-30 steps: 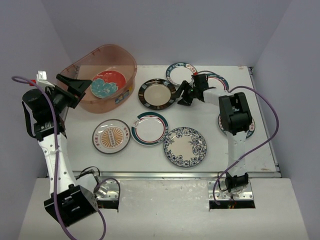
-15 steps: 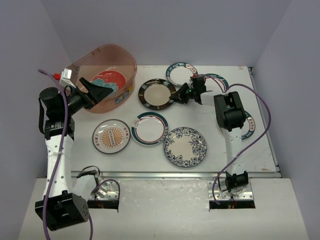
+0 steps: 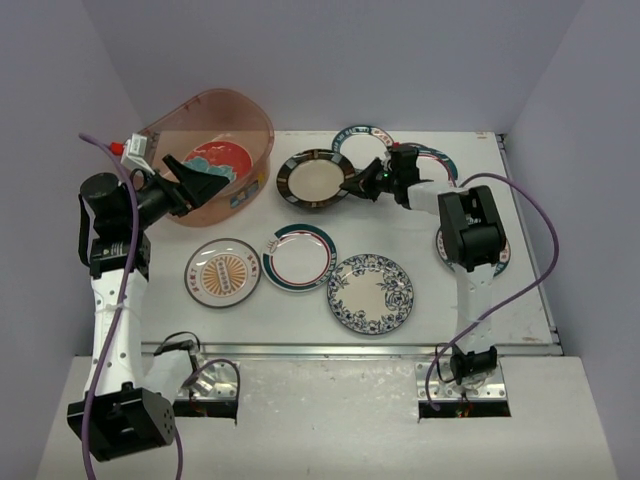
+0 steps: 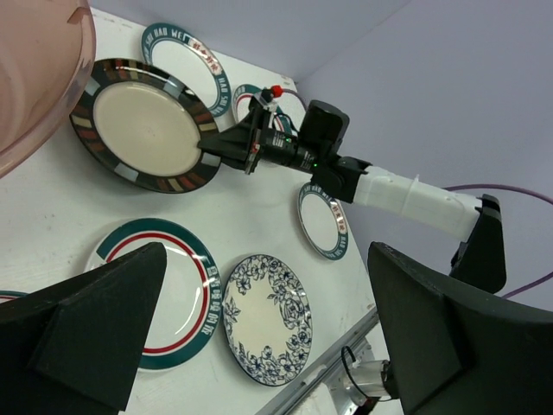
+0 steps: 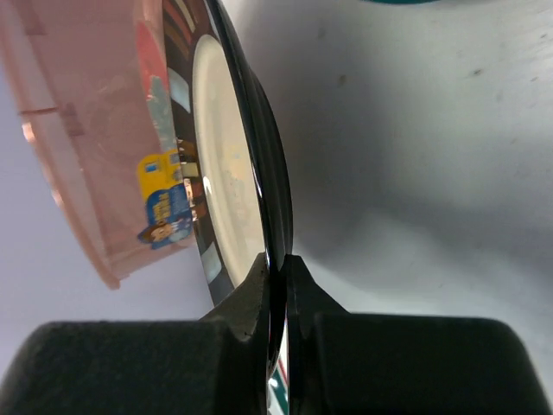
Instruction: Place the plates into the plastic bin on the countertop
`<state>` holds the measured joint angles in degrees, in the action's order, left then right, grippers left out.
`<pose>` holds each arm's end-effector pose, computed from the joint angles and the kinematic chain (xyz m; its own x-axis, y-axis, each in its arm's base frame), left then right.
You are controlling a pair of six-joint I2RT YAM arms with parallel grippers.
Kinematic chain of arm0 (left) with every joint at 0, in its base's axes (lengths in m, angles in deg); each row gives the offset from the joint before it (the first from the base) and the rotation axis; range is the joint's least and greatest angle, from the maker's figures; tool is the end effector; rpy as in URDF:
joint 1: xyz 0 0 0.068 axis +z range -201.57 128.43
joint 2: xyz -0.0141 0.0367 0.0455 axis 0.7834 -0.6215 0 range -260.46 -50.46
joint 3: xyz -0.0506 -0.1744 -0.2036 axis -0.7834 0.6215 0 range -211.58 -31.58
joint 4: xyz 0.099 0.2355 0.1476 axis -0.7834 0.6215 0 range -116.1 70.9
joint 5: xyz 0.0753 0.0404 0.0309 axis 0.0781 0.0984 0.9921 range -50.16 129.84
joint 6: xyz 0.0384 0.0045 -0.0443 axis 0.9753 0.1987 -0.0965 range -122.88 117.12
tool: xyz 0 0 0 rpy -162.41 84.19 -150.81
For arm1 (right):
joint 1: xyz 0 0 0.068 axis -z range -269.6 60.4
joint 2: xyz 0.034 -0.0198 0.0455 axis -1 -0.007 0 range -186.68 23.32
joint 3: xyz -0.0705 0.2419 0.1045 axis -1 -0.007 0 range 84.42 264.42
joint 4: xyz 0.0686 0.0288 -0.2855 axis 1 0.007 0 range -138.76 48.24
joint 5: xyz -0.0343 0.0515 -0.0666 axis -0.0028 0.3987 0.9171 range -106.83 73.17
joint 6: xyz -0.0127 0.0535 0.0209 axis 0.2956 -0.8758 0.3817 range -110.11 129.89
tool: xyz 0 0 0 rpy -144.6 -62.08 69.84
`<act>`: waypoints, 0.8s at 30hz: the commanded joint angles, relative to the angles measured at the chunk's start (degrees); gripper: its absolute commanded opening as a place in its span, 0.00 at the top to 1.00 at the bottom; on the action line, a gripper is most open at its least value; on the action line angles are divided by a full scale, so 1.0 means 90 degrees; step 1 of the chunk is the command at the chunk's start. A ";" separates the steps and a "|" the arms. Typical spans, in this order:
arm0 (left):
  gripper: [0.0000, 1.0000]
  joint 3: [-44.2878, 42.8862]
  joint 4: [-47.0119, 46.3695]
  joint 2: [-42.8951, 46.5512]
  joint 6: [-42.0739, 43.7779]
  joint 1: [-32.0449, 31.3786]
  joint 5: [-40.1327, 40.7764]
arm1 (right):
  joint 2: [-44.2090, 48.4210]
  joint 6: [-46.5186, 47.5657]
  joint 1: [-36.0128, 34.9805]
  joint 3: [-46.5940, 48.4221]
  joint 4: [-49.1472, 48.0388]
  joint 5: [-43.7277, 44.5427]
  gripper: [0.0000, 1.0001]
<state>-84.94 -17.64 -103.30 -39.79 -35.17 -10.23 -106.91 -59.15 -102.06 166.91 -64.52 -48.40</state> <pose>0.2403 0.0367 0.3725 -0.4346 -0.5298 -0.7283 0.3580 0.6404 -0.6795 0.5002 0.1333 0.0892 -0.7616 0.6465 -0.0444 0.2621 0.3699 0.8913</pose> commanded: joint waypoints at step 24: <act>0.84 -0.2538 -0.0645 -0.2995 -0.0049 -0.2750 0.1199 | 0.5131 -0.0766 0.0256 -0.1911 -0.1615 -0.3312 1.00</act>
<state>-106.04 -21.42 -129.53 -40.77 -59.78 0.68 -64.23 -63.21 -99.90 147.06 -72.54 -75.67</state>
